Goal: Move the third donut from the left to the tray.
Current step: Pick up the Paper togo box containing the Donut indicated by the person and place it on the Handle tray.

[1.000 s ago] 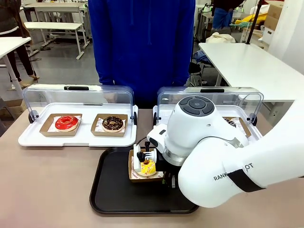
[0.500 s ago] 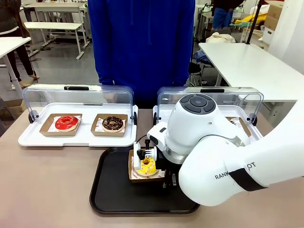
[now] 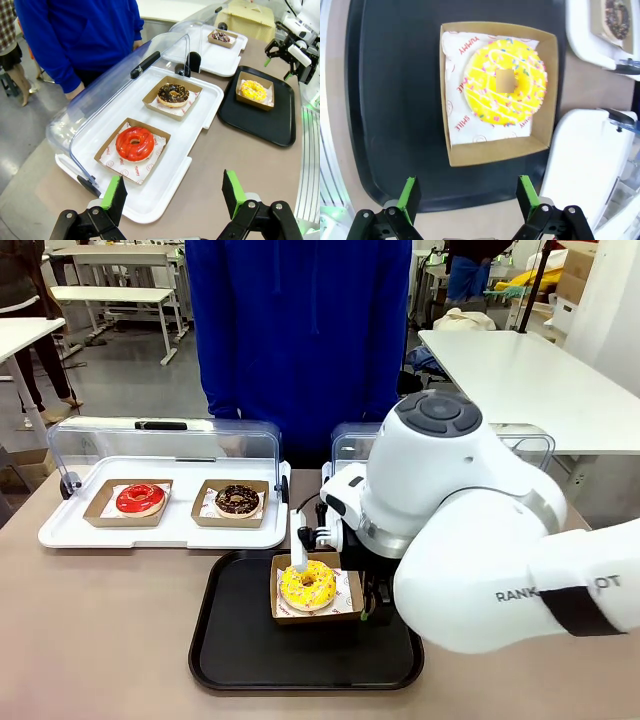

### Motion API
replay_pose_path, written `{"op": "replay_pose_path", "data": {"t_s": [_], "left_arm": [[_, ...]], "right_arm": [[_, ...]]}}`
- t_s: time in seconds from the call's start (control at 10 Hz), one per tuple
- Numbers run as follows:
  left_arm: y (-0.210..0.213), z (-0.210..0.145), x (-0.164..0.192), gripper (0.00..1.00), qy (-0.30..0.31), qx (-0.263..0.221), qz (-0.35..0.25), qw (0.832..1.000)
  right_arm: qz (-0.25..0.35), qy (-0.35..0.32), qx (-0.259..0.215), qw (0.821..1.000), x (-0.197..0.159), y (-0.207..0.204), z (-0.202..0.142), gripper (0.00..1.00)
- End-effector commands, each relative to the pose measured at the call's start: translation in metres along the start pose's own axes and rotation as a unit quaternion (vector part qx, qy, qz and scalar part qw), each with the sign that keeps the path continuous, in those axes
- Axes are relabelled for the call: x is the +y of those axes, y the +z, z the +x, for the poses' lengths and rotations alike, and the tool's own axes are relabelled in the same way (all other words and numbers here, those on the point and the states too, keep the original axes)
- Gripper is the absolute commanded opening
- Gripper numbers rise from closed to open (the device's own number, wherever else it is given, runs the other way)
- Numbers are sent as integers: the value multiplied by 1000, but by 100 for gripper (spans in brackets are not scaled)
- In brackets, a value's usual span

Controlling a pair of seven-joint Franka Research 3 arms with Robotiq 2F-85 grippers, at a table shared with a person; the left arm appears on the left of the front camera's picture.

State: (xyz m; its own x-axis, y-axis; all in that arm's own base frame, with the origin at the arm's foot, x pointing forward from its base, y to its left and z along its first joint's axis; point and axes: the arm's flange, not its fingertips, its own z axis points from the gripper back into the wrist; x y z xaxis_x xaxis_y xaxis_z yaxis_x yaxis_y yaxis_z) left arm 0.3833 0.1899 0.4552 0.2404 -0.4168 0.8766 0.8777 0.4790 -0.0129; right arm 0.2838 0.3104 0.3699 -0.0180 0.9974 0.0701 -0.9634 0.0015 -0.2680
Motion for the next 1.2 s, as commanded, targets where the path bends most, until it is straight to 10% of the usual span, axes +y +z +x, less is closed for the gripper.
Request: {"op": "replay_pose_path", "data": {"t_s": [0.0,0.3,1.1], "left_arm": [[1,1,-2,100,-5,2,-4,1000],[1,1,-2,100,-5,2,-4,1000],[1,1,-2,100,-5,2,-4,1000]], "right_arm": [[-7,3,-1,1000,47,8,-54,100],[-8,0,0,1000,0,15,-2,100],[-8,0,0,1000,0,15,-2,100]]}}
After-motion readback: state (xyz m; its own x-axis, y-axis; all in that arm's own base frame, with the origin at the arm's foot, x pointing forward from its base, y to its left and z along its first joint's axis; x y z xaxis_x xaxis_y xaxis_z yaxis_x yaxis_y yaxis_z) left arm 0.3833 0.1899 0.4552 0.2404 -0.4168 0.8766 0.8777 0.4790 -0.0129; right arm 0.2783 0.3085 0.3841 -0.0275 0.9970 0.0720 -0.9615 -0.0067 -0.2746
